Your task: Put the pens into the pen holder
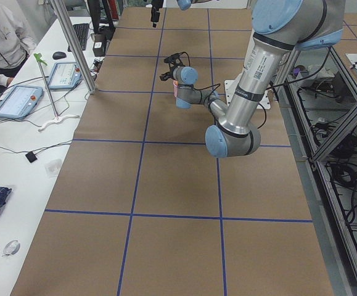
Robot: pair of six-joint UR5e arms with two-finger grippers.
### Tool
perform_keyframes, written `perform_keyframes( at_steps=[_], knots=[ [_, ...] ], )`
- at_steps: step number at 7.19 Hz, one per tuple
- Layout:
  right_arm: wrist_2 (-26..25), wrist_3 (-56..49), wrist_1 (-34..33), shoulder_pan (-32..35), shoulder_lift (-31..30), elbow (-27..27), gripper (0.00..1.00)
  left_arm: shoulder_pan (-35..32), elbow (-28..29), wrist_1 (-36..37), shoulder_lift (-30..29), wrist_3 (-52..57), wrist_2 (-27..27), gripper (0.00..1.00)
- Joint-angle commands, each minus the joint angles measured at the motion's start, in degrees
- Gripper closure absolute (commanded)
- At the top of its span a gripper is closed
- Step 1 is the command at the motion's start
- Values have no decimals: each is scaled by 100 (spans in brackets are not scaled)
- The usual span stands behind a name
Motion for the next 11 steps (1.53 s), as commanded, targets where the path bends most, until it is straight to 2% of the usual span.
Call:
perform_keyframes(
  at_steps=[1,3,4,6,7,9,10,11],
  knots=[
    [61,-824,-29,461,-531,-14,1,-652,-787,2133,63,4,-808,1],
    [219,-1870,-239,1067,-1111,-14,1,-1599,-1553,4279,115,82,-2177,2],
    [306,-2337,-484,1401,-1306,-14,1,-2004,-1678,4558,368,161,-2714,2],
    [342,-3566,-574,1946,-1946,-14,1,-2857,-1706,4596,1192,1359,-3498,2],
    [455,-3676,-696,2202,-2236,-5,1,-3226,-1645,4726,1466,1862,-3693,2],
    [457,-3686,-1686,2459,-2589,-57,1,-4279,-1688,6214,1906,3824,-4115,2],
    [430,-3643,-1804,2546,-2730,-75,1,-4807,-1679,6918,2082,4593,-4082,3],
    [421,-3616,-1805,2556,-2836,-101,1,-5125,-1662,7290,2528,4652,-4038,1]
  ],
)
